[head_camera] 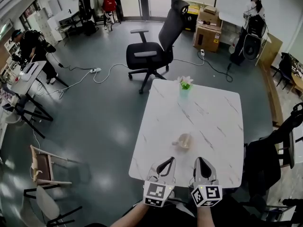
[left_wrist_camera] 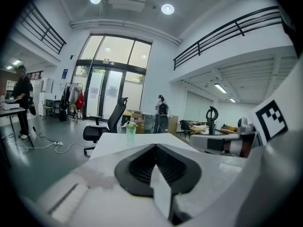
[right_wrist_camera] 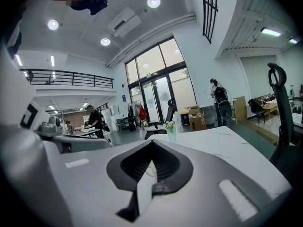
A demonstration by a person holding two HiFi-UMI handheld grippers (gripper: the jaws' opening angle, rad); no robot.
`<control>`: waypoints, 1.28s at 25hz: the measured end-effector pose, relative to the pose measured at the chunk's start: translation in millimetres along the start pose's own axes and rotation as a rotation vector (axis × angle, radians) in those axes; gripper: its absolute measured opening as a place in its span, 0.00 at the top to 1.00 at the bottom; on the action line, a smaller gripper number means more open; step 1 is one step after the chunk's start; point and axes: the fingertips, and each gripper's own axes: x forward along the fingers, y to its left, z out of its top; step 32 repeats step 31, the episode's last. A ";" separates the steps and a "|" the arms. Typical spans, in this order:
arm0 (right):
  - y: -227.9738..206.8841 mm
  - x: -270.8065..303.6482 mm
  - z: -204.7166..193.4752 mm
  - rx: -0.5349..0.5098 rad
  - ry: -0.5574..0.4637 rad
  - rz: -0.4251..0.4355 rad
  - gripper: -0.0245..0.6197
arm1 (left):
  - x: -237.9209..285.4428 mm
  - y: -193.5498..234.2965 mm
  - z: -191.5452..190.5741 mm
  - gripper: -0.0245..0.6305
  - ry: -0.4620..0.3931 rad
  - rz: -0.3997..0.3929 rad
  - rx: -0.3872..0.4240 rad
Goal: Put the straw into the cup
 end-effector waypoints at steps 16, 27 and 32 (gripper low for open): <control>19.4 -21.7 10.7 -0.064 -0.033 0.030 0.96 | -15.7 -1.9 18.0 0.96 -0.077 0.016 0.016; 21.7 -24.0 12.0 -0.061 -0.040 0.047 0.96 | -18.5 -3.6 21.1 0.96 -0.087 0.031 0.023; 21.6 -28.0 14.3 -0.063 -0.041 0.054 0.96 | -20.6 -7.3 23.0 0.96 -0.087 0.036 0.024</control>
